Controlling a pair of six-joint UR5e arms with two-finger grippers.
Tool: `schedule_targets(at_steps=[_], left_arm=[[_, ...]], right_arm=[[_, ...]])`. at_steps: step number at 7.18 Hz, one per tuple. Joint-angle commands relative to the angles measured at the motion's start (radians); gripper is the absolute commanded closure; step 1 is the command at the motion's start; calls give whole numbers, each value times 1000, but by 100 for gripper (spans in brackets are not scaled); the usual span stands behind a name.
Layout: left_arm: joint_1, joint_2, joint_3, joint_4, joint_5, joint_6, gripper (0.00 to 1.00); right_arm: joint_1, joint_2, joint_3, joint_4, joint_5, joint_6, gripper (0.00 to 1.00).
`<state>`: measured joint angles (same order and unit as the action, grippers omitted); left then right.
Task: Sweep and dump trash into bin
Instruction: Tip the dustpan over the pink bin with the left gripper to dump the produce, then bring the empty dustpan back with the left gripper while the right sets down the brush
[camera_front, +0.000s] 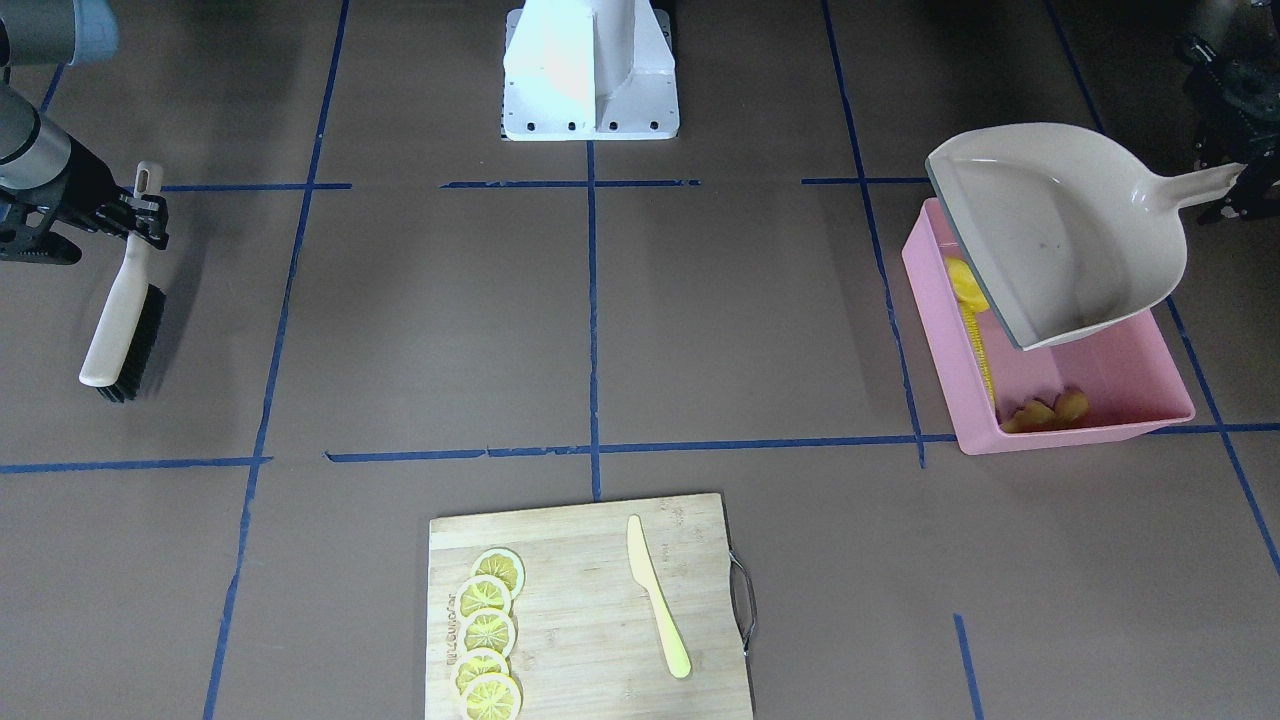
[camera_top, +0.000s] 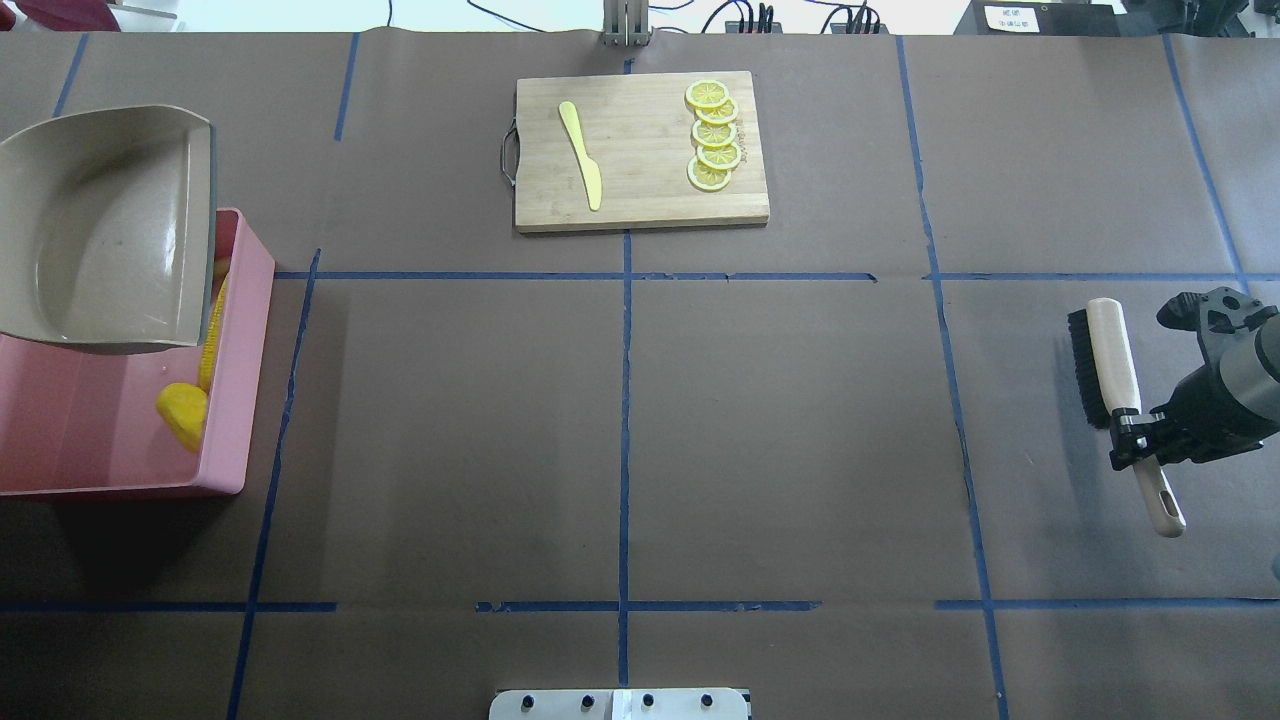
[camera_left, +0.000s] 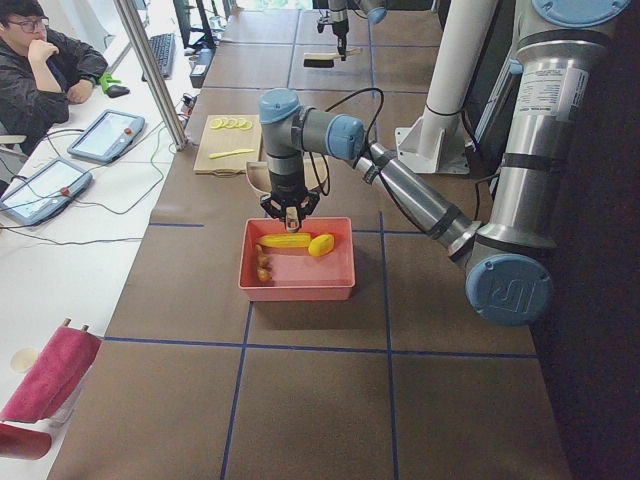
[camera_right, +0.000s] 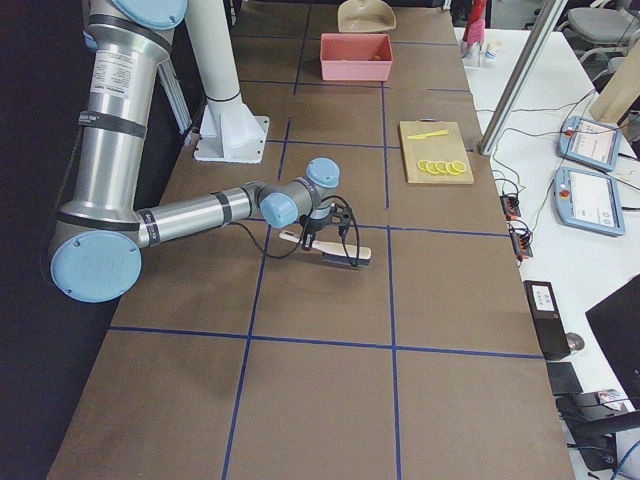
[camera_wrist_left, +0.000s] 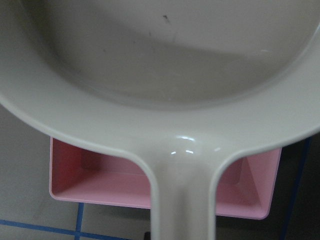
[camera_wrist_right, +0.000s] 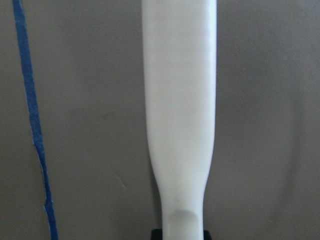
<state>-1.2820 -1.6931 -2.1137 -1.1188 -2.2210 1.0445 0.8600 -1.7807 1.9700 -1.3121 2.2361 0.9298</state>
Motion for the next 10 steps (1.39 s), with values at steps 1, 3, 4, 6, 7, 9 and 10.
schedule_targets(at_steps=[1,3,4,6,7,9,10], left_arm=[[24,-4,-5,-3,-2,-24,98],[61,-4,-9,-3,0,-55,97],[73,-5,-8,-4,0,-60,97],[125,-32,-6,-4,0,-101,97],[162,-45,-8,-9,3,-145,97],[254,-62,-5,-47,9,-234,97],[301,-86,3,-47,11,-236,95]], right_arm=[[-4,-10,-11,-3,5,-5,97],[-21,-8,-37,-1,7,-8,91],[-21,-8,-37,-1,7,-9,89],[-19,-6,-36,1,8,-6,17],[-19,-6,-33,1,7,1,0],[-18,-8,-13,1,7,4,0],[-12,-8,13,1,4,4,0]])
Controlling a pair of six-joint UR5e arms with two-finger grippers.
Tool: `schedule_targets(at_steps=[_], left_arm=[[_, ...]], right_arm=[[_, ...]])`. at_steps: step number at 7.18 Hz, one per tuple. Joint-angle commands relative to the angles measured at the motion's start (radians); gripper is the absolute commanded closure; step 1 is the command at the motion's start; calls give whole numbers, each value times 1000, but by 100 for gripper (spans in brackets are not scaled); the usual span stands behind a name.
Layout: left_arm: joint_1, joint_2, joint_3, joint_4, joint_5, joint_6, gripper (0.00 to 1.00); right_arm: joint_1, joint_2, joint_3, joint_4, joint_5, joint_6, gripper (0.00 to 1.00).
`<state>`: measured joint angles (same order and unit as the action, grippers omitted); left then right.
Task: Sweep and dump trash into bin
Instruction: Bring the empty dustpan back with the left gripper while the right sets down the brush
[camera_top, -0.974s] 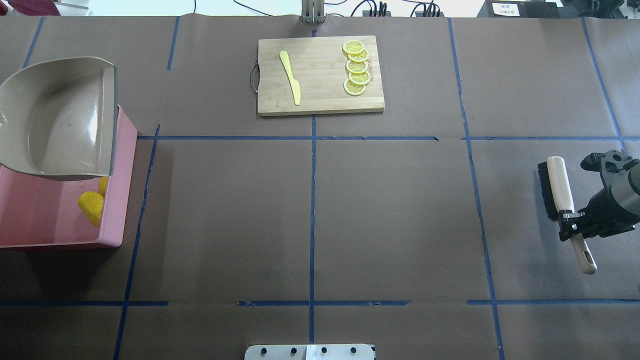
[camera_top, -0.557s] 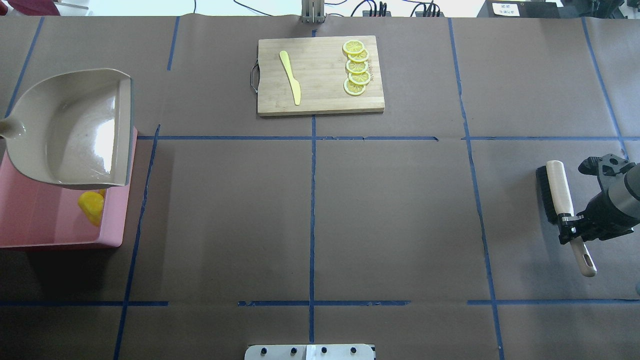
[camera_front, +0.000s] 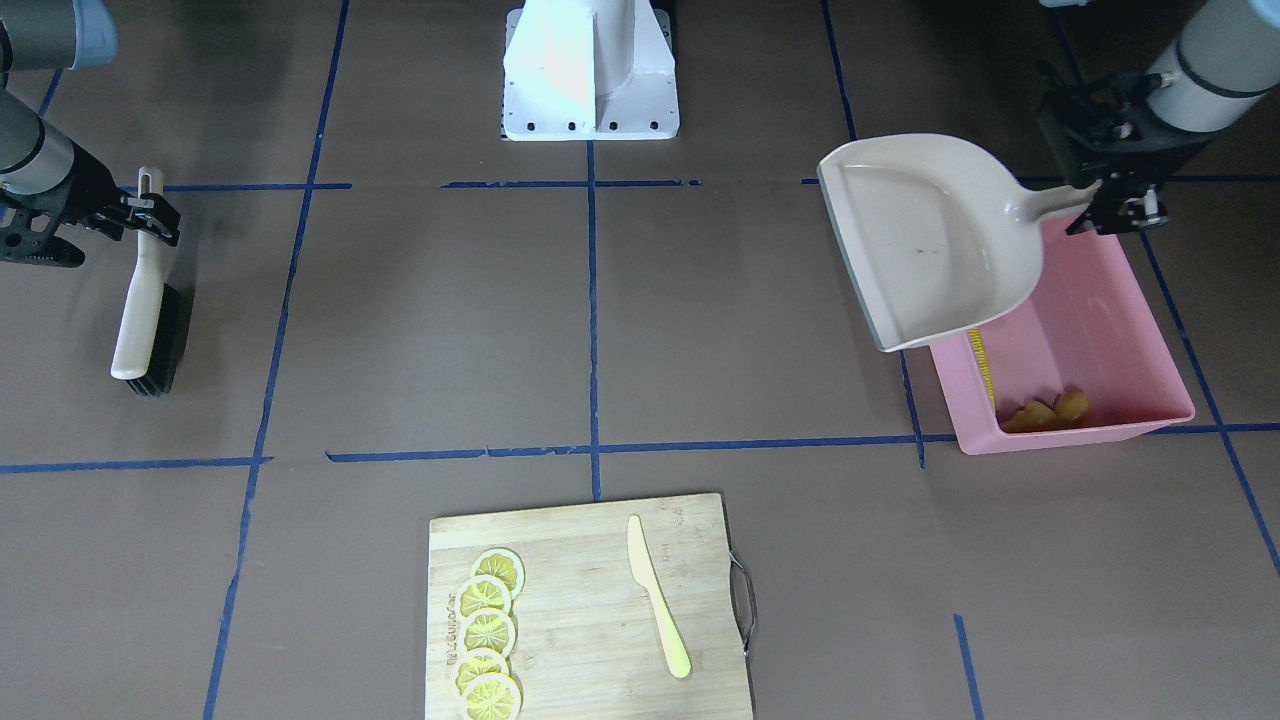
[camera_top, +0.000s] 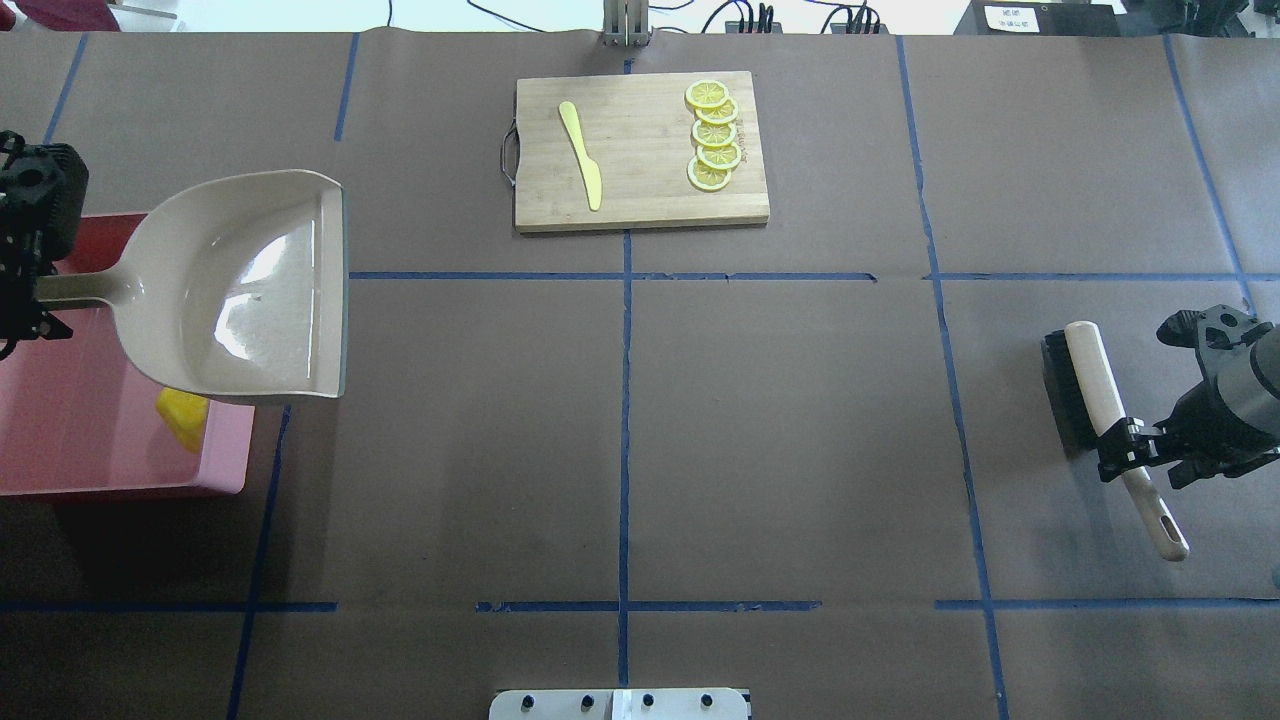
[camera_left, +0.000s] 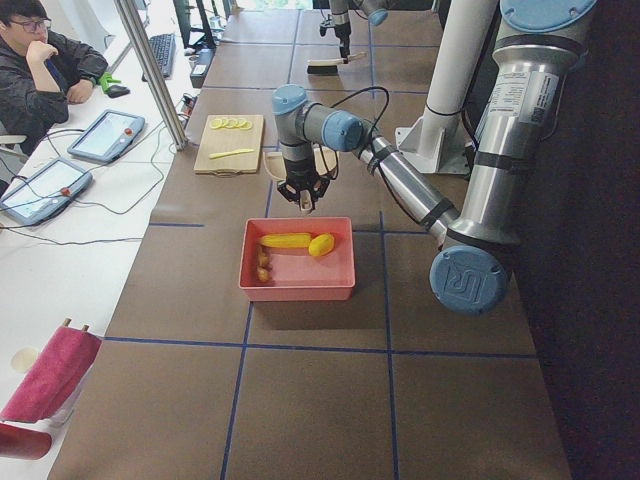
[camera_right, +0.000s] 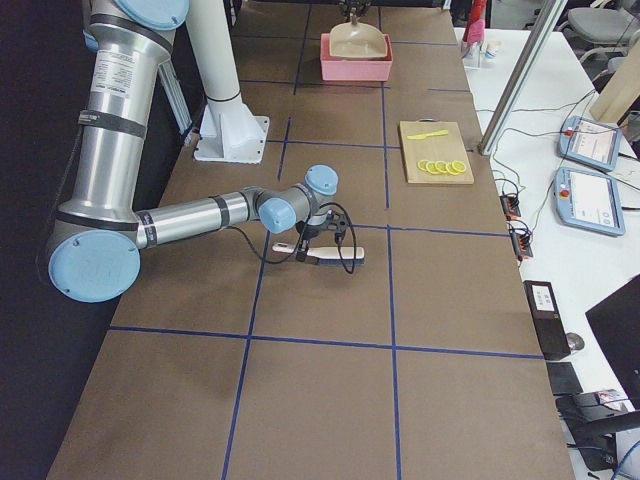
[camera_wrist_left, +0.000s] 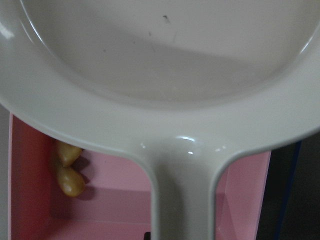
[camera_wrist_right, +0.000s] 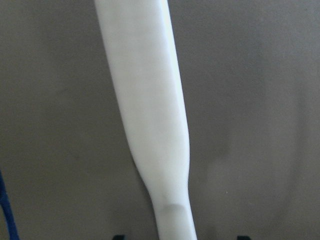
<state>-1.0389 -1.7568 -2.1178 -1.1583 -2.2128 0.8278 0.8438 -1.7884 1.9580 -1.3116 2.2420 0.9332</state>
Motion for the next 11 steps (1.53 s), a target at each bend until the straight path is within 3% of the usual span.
schedule_targets(at_steps=[1,5,6,11], left_arm=[[100,-33,10,-8,5,-25,95],[333,-104,24,-104,276,-269,95],[379,-165,85,-106,315,-294,95],[442,-268,241,-107,346,-337,92]], right_arm=[[59,1,35,0,-2,1,0],[227,15,56,2,-1,-25,0],[236,17,61,0,1,-30,0],[242,17,61,0,-1,-27,0]])
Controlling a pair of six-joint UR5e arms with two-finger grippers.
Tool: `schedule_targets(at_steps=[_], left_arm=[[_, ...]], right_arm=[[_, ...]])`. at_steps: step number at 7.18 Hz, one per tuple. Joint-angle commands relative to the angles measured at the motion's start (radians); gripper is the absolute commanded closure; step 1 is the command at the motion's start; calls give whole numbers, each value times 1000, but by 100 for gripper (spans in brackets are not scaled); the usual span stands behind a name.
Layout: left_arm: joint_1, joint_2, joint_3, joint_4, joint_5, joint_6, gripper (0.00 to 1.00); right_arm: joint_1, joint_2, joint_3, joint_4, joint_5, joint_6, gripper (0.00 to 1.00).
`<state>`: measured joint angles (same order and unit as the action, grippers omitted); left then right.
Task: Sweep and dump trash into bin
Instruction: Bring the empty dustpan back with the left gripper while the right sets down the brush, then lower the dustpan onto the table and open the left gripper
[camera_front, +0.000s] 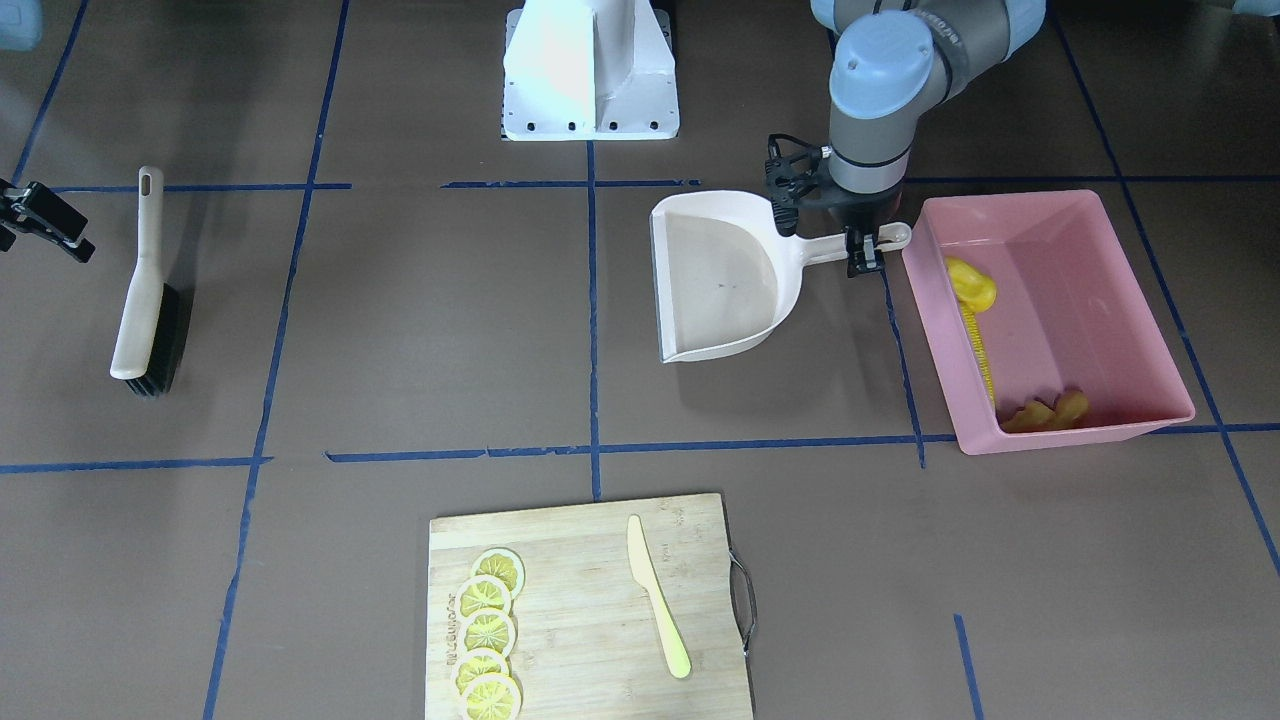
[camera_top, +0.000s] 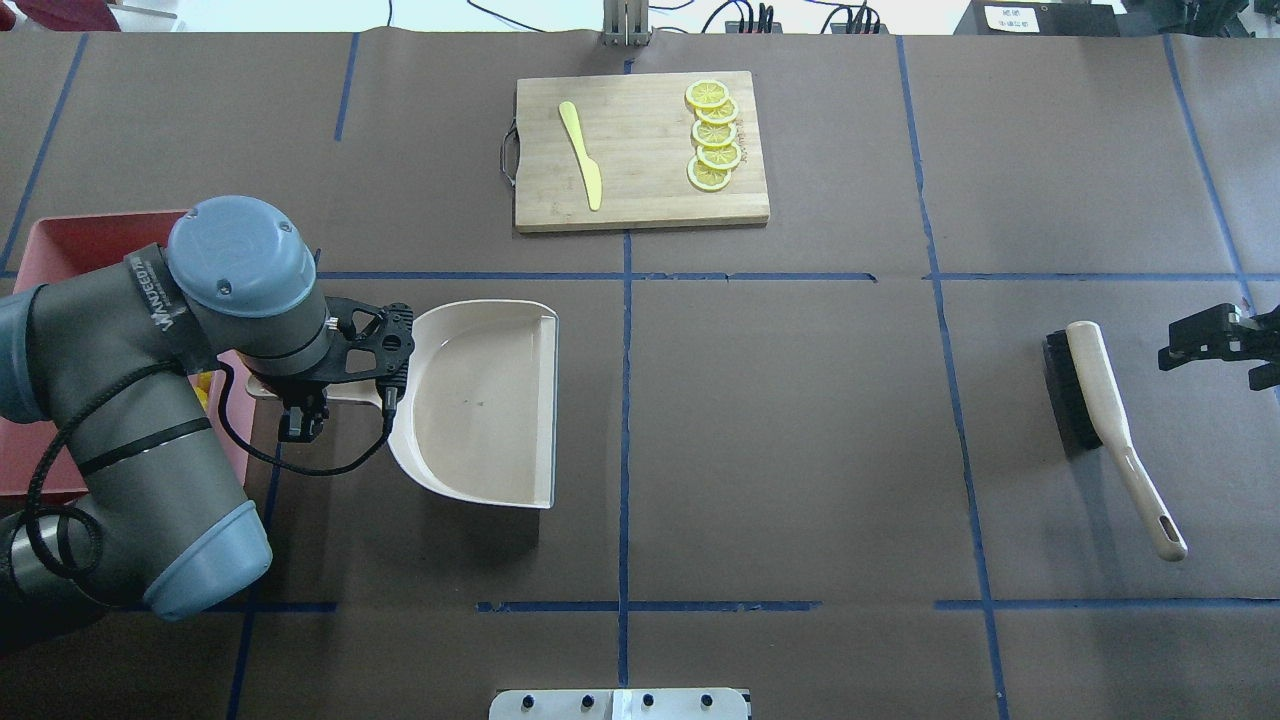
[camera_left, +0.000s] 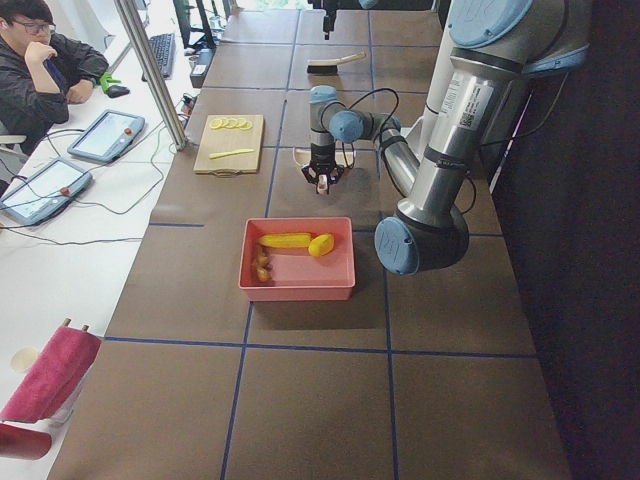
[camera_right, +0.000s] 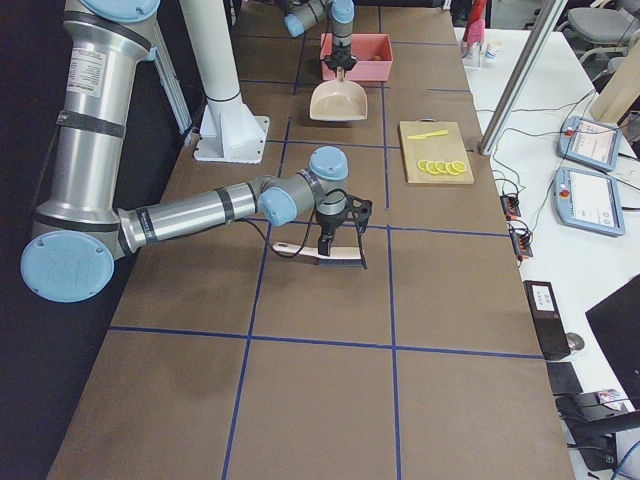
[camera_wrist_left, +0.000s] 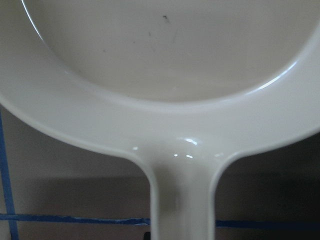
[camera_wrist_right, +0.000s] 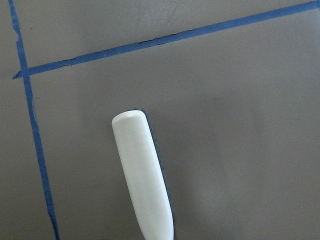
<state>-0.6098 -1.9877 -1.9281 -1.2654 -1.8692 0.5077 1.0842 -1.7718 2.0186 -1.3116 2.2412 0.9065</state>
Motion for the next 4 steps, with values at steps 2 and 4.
schedule_targets(at_steps=[2,4], left_arm=[[13,-45,83,-47,2,-26,92],[13,-85,115,-66,2,-29,82]], right_arm=[[2,0,2,0,0,2,0],[2,0,2,0,0,5,0]])
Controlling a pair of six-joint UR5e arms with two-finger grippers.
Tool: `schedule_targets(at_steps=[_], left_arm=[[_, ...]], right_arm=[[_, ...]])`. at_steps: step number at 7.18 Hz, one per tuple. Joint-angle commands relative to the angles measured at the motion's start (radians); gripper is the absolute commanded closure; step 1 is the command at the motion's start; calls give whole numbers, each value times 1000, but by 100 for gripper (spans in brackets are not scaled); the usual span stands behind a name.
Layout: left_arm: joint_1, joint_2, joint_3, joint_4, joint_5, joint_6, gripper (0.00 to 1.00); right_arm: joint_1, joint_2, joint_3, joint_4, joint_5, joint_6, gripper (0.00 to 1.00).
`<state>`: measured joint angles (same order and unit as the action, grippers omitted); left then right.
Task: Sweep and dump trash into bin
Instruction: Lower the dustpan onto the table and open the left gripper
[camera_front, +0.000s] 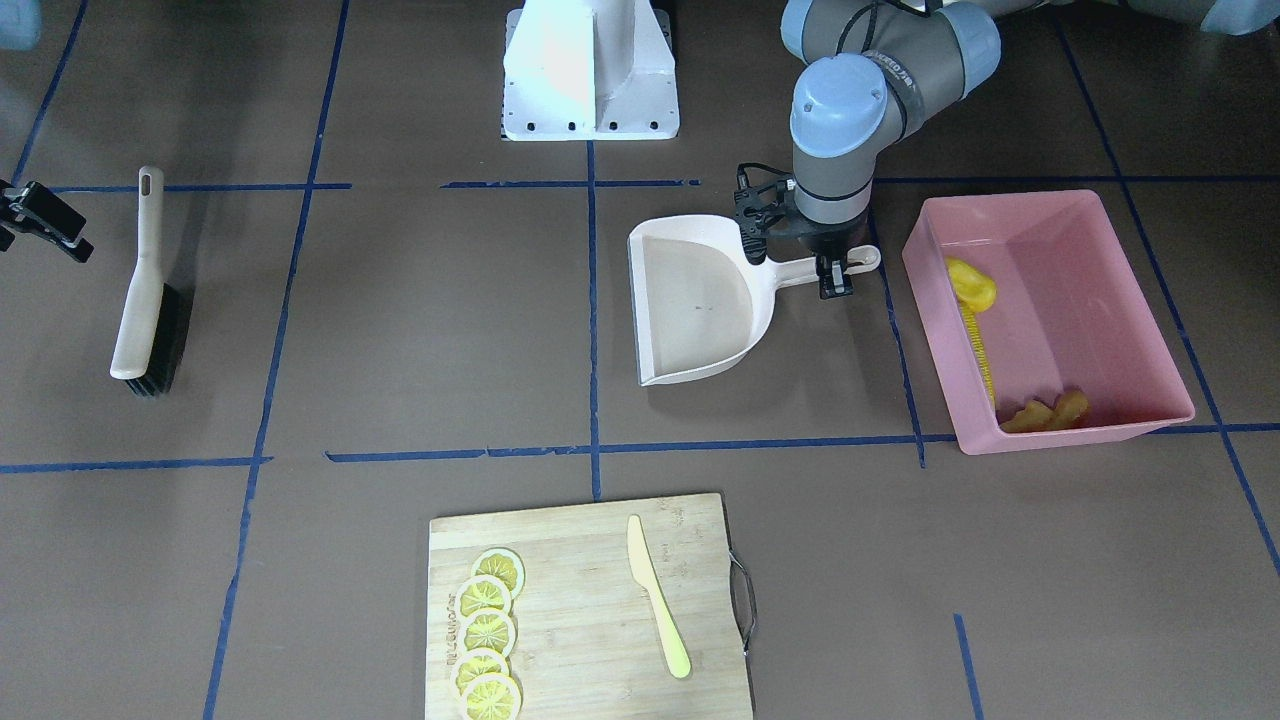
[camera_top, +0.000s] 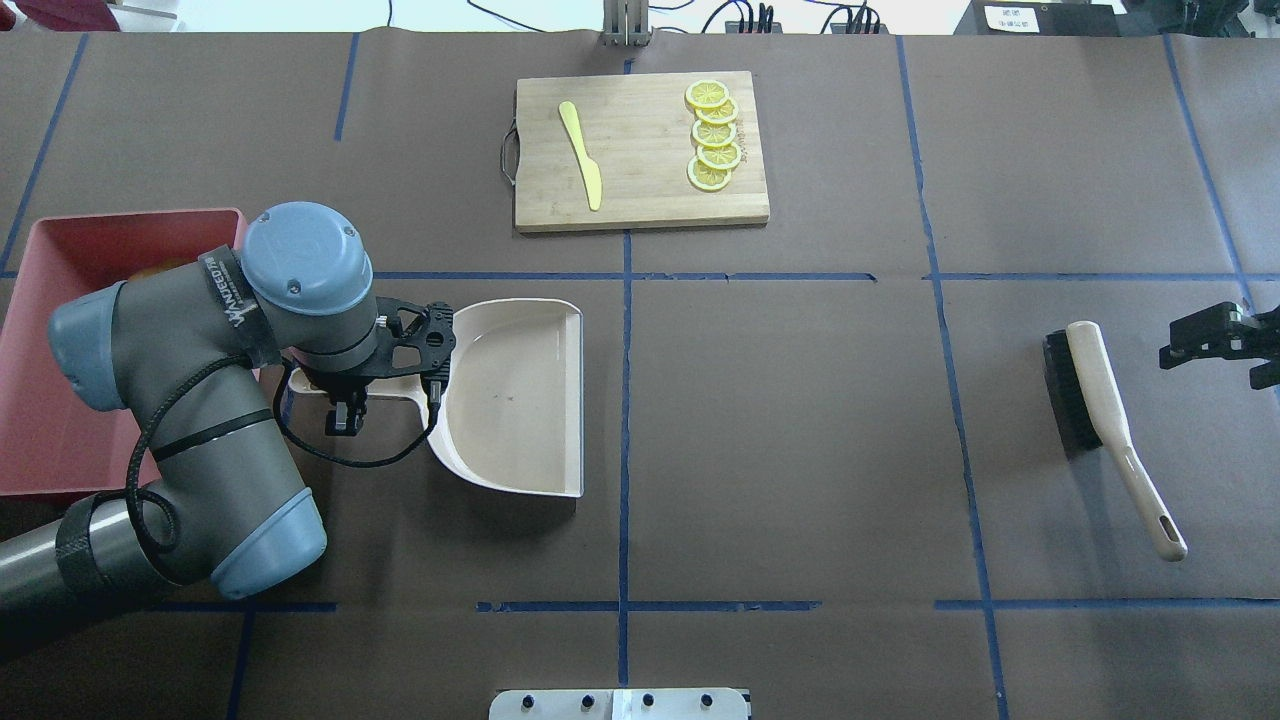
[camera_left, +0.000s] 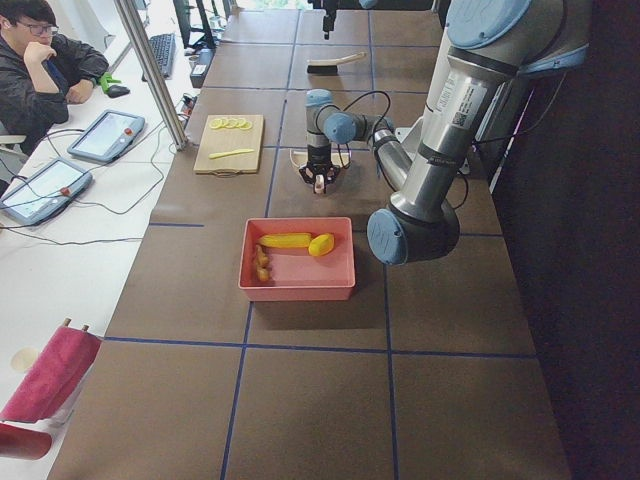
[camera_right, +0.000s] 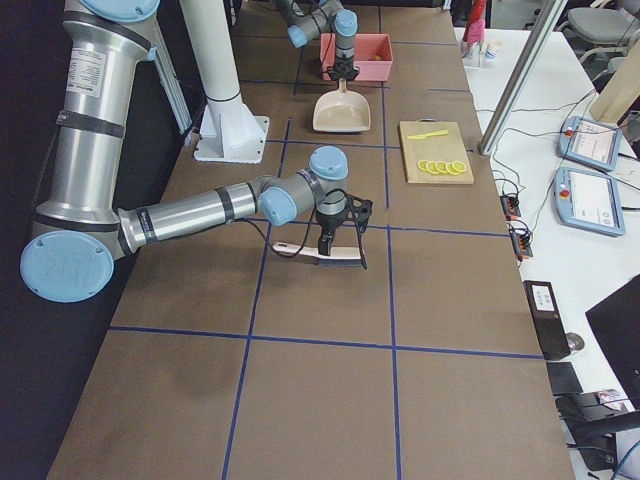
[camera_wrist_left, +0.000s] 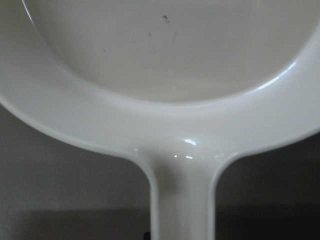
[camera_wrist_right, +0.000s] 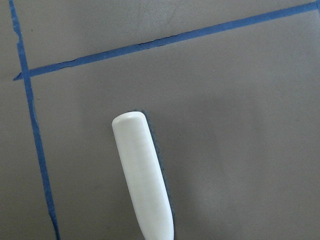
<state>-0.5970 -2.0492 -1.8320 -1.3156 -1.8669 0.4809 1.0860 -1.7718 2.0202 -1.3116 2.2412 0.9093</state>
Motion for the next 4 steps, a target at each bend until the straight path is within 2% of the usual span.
schedule_targets(at_steps=[1,2,4], left_arm=[[-1,-26,26,-25,0,-2,82],[-3,-26,39,-27,2,-2,81],[-4,-26,45,-33,69,5,80]], right_arm=[[0,0,0,0,0,3,0],[0,0,0,0,0,5,0],[0,0,-1,0,-2,8,0]])
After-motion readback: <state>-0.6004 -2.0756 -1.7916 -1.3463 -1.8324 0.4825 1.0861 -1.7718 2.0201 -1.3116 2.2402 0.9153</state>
